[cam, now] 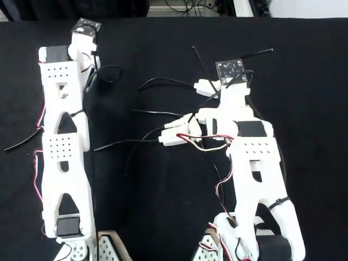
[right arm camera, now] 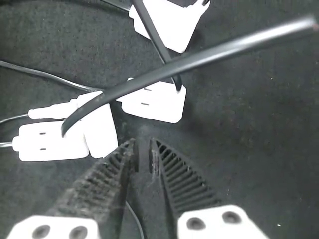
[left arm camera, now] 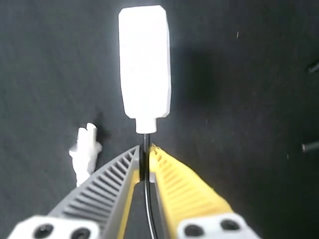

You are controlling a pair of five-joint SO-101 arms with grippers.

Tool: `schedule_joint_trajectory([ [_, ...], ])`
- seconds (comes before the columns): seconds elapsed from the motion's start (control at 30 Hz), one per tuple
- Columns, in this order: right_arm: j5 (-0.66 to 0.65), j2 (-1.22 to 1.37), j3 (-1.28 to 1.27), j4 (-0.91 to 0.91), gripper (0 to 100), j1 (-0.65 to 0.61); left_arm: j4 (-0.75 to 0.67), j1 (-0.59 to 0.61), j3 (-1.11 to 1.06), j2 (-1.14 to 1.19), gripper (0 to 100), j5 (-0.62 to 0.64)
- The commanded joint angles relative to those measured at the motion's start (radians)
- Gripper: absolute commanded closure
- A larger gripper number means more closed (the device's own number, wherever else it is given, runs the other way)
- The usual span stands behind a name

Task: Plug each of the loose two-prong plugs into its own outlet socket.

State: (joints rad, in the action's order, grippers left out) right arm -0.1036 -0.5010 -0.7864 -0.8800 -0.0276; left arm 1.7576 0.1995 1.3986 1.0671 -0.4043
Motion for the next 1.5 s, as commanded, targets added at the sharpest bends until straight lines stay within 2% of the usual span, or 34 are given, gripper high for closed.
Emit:
schedule_joint_trajectory([
  [0.0,-0.009,-0.021,0.004,0.015,95.5,-0.012,0.008,0.015,-0.228,-0.196,97,0.005],
  [0.1,-0.012,-0.021,0.004,0.015,95.5,-0.012,0.006,0.008,-0.476,-0.376,97,-0.018],
  [0.23,-0.028,-0.021,0.004,0.015,95.6,-0.012,-0.014,-0.002,-0.900,-0.669,97,-0.138],
  [0.6,-0.028,-0.021,0.002,0.015,95.6,-0.012,-0.462,0.045,-2.157,-1.743,97,-0.407],
  [0.7,-0.028,-0.021,0.002,0.014,95.6,-0.012,-0.473,-0.002,-2.422,-1.973,97,-0.531],
  [0.73,-0.028,-0.021,0.002,0.014,95.6,-0.012,-0.463,-0.015,-2.485,-2.036,97,-0.537],
  [1.0,-0.028,-0.021,0.002,0.011,95.6,-0.012,-0.411,-0.058,-2.735,-2.360,97,-0.543],
  [1.17,-0.028,-0.021,0.002,0.011,95.6,-0.012,-0.502,-0.090,-2.947,-2.506,97,-0.545],
  [1.23,-0.028,-0.021,0.002,0.011,95.6,-0.012,-0.494,-0.085,-2.961,-2.564,97,-0.537],
  [1.3,-0.028,-0.021,0.002,0.011,95.6,-0.012,-0.453,-0.085,-2.962,-2.619,93,-0.535],
  [1.47,-0.026,-0.021,0.002,0.014,95.6,-0.012,-0.390,-0.065,-2.962,-2.750,73,-0.494],
])
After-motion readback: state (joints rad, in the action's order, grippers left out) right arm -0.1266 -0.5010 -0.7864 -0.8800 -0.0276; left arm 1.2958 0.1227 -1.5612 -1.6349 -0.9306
